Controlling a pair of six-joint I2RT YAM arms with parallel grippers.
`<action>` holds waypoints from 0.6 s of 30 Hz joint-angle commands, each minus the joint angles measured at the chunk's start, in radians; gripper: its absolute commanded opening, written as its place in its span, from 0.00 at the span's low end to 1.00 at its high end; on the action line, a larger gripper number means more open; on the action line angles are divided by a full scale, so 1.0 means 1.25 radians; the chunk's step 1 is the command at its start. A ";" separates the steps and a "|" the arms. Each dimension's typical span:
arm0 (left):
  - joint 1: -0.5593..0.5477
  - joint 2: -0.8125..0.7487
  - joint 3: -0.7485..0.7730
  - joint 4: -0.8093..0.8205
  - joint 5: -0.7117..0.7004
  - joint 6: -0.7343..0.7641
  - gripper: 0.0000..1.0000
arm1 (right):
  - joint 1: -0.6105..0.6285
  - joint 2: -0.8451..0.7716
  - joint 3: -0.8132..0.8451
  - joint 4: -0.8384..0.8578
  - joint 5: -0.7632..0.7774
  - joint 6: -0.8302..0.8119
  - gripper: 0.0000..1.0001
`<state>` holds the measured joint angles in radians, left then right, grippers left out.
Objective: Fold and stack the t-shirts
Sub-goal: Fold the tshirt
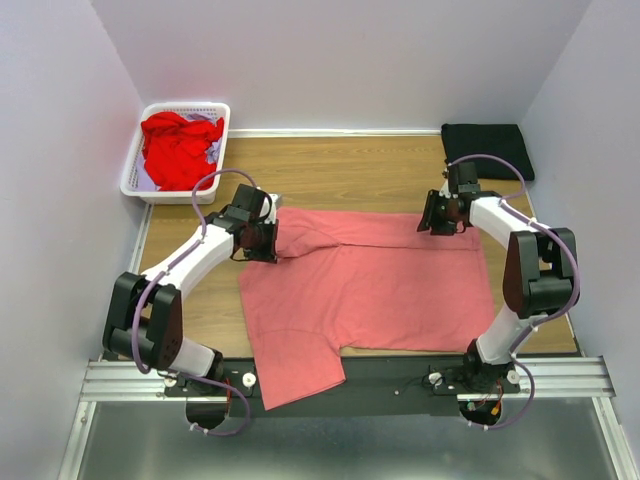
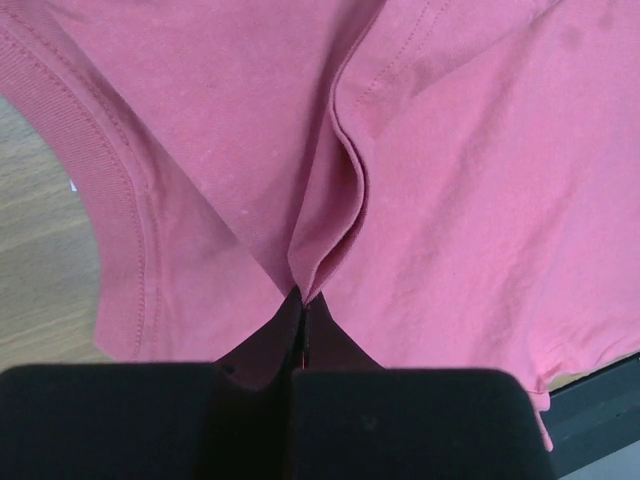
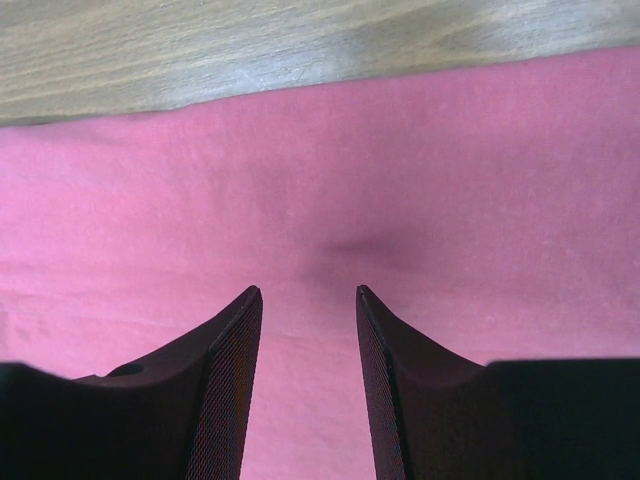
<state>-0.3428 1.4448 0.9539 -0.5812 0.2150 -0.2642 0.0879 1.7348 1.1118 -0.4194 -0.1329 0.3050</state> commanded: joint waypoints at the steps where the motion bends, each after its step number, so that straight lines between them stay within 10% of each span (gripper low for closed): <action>1: -0.004 -0.035 0.014 -0.037 -0.031 -0.013 0.00 | 0.003 0.005 -0.002 0.018 0.031 -0.015 0.50; 18: -0.003 -0.059 -0.010 -0.047 -0.027 -0.013 0.00 | 0.003 0.058 -0.001 0.021 0.082 -0.010 0.50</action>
<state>-0.3428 1.3861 0.9539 -0.6315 0.1764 -0.2741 0.0879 1.7775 1.1114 -0.4110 -0.0639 0.2974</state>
